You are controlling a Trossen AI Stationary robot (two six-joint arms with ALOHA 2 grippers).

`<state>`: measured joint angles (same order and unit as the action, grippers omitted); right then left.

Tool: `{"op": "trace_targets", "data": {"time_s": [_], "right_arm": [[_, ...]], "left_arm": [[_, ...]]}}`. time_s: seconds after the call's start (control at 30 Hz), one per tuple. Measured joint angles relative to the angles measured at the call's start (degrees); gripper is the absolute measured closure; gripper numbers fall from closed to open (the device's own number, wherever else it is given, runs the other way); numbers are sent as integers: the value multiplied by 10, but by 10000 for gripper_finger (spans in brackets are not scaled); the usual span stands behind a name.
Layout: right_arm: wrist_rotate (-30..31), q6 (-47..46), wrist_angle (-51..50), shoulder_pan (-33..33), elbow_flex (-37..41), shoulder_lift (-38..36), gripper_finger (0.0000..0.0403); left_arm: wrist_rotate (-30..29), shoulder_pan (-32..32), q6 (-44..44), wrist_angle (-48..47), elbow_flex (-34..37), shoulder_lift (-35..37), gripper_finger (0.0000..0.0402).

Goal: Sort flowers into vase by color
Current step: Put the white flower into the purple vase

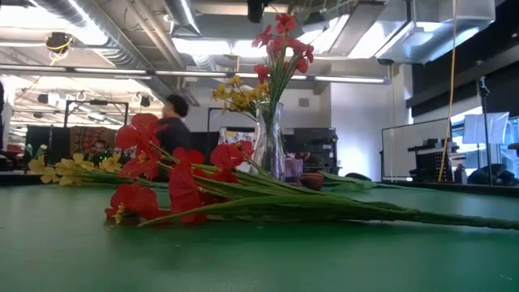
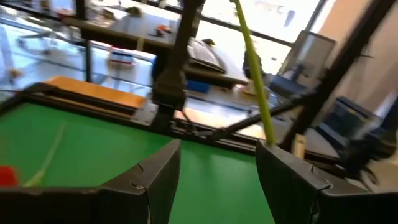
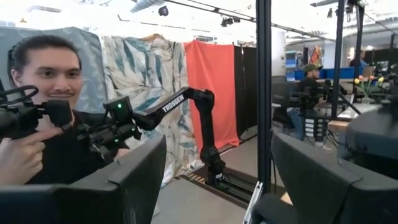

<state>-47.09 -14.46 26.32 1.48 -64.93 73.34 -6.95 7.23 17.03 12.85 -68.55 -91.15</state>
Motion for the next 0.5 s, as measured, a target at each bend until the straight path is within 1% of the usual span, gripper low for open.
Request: {"op": "trace_targets", "data": {"time_s": [0.07, 0.17, 0.3, 0.5], "right_arm": [[-4, 0, -7, 0, 0, 0, 111], [-11, 0, -17, 0, 0, 0, 111], [-4, 13, -24, 0, 0, 0, 111], [1, 35, -24, 0, 0, 0, 111]], "left_arm": [[19, 0, 0, -4, 0, 1, 198], [31, -2, 4, -13, 0, 4, 198], [60, -12, 25, -2, 0, 6, 198], [63, -20, 49, 5, 0, 4, 198]]}}
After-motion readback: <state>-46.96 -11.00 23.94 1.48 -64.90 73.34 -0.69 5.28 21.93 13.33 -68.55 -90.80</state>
